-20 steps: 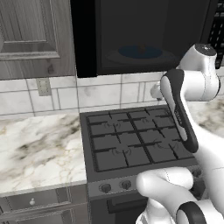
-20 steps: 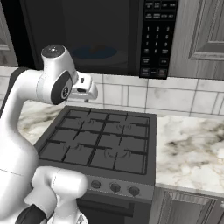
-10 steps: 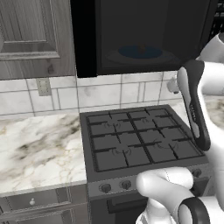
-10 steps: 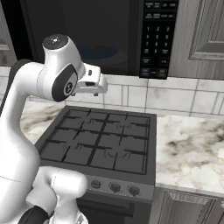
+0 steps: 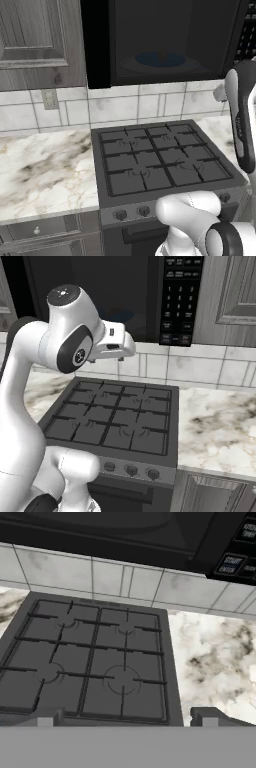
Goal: Retrieve the reheated potato from the microwave, then place the potato, cheese, and condiment on the cutting board.
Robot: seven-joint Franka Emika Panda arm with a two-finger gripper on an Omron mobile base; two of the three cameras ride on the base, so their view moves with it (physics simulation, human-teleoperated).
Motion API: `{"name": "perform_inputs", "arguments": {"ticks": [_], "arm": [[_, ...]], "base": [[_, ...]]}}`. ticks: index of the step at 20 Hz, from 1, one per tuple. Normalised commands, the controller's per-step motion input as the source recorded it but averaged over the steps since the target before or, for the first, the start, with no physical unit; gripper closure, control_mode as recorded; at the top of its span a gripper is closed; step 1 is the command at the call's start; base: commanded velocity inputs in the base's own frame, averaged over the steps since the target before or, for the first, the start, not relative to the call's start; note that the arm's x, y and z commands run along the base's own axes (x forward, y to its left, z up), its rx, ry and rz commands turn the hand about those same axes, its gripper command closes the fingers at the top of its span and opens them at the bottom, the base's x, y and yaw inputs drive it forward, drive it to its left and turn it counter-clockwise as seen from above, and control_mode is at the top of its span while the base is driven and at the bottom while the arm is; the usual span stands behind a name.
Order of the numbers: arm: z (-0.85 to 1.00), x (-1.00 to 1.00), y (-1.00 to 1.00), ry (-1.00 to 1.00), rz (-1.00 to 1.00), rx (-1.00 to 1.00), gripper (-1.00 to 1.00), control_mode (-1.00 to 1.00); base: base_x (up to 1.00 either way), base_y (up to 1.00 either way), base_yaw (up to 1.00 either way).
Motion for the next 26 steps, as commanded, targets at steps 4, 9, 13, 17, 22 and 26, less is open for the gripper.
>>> {"name": "perform_inputs", "arguments": {"ticks": [4,9,13,17,22,26], "arm": [[0.32,-0.24,-0.43,0.0,0.0,-0.05,-1.0,-1.0],[0.33,-0.21,-0.4,0.0,0.0,-0.05,-1.0,-1.0],[0.3,-0.18,-0.39,0.0,0.0,-0.03,-1.0,-1.0],[0.25,-0.12,-0.32,0.0,0.0,-0.04,-1.0,-1.0],[0.17,-0.08,-0.22,-0.05,0.0,-0.04,-1.0,-1.0],[0.23,-0.01,-0.17,-0.02,-0.03,0.0,-1.0,-1.0]], "base": [[0.0,0.0,0.0],[0.0,0.0,0.0],[0.0,0.0,0.0],[0.0,0.0,0.0],[0.0,0.0,0.0],[0.0,0.0,0.0]]}}
